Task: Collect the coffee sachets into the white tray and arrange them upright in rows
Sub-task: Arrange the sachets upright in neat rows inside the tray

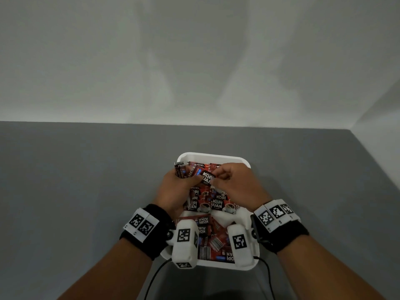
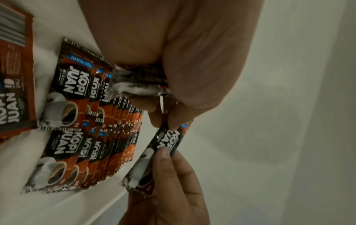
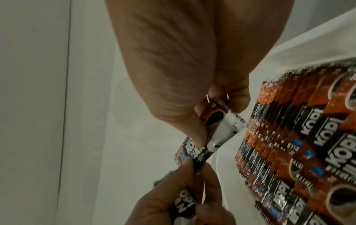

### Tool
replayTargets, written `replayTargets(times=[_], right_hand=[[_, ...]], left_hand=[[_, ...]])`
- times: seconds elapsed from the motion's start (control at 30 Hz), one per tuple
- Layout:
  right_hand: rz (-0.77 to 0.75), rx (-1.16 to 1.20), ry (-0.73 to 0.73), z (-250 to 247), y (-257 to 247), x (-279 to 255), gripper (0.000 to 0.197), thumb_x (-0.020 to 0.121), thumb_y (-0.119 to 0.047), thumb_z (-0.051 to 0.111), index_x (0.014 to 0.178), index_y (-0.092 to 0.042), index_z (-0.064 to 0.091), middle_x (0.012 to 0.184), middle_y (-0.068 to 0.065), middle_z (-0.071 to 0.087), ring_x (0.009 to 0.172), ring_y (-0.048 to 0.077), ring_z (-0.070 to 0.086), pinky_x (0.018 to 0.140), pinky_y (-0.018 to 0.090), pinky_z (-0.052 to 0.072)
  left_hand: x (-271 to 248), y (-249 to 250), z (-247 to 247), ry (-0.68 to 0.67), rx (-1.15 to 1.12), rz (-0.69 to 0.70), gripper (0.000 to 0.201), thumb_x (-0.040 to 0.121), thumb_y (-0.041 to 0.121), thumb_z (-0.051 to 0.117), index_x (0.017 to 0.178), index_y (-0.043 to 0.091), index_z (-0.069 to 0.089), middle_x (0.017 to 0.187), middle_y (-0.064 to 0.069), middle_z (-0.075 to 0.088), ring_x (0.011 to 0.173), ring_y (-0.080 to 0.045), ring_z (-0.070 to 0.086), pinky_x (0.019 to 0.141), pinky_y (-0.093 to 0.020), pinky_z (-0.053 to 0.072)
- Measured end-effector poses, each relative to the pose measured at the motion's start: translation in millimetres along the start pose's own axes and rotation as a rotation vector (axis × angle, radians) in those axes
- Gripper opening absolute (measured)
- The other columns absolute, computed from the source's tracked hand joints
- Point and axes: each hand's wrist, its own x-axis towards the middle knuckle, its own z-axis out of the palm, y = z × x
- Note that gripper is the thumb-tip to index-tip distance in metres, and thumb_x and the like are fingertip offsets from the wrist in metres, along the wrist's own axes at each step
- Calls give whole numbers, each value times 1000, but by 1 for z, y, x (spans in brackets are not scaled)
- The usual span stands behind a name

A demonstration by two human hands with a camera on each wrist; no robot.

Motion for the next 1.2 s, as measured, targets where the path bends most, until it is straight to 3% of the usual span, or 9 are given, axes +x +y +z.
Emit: replayTargets(times=[0.17,0.3,0.47,0.6,0.73,0.8,0.93,1.0,1.2], right_hand=[[-25,-408,-185,-7,14,4,3,87,-16,74,88,-18,75,79,-16,62,75,3,60,61,4,38],[-6,-651,-379,5,35,6,7,87,-12,70,88,-13,77,88,-7,68,87,13,65,79,28,55],[-20,-810,-398,17,46,13,12,87,-6,64,81,-8,75,81,6,72,79,23,69,76,39,61],[-33,-929,-390,19,46,11,10,85,-1,60,77,-6,64,75,5,63,73,25,64,69,36,60],[-40,-963,-398,22,44,7,20,87,-1,57,75,-15,48,68,0,46,71,25,55,62,31,46],[-46,-925,-403,20,43,6,24,87,-1,57,74,-16,43,70,-2,44,74,23,53,63,31,44],[-119,-800,-456,12,35,-4,8,90,-9,62,84,-7,66,85,4,68,80,21,63,72,35,55],[-109,-758,-547,10,38,-14,18,93,-18,62,92,-9,77,89,6,74,81,22,69,76,35,59],[-82,-846,-598,10,52,-31,34,99,-34,52,120,-12,67,117,6,59,106,25,60,88,44,55]], left_hand=[[7,-5,-10,65,228,23,18,84,-3,64,81,14,70,80,-15,68,73,-29,63,74,-53,58],[4,-8,-11,-5,451,-10,22,88,-4,53,81,12,67,74,-6,63,63,-20,56,62,-35,52],[0,-7,-12,-85,771,21,20,87,1,50,94,8,67,79,-1,68,66,-14,60,55,-23,47],[-2,-10,-15,-195,886,22,19,91,4,49,94,8,67,84,2,68,74,-15,63,67,-30,55],[-3,-13,-14,-309,1142,81,16,96,9,49,93,14,64,94,5,68,82,-11,62,65,-18,47],[-4,-17,-13,-379,1240,114,16,97,12,48,98,13,64,99,3,68,91,-16,64,69,-20,49],[-6,-22,-11,-506,1332,75,32,92,2,47,117,10,66,117,-4,69,108,-22,64,89,-27,51],[-7,-25,-11,-536,1377,77,34,90,1,48,116,10,67,118,-6,68,109,-24,65,92,-31,53],[-4,-33,-13,-533,1531,81,39,90,9,50,126,15,63,131,-11,55,122,-32,53,106,-37,44]])
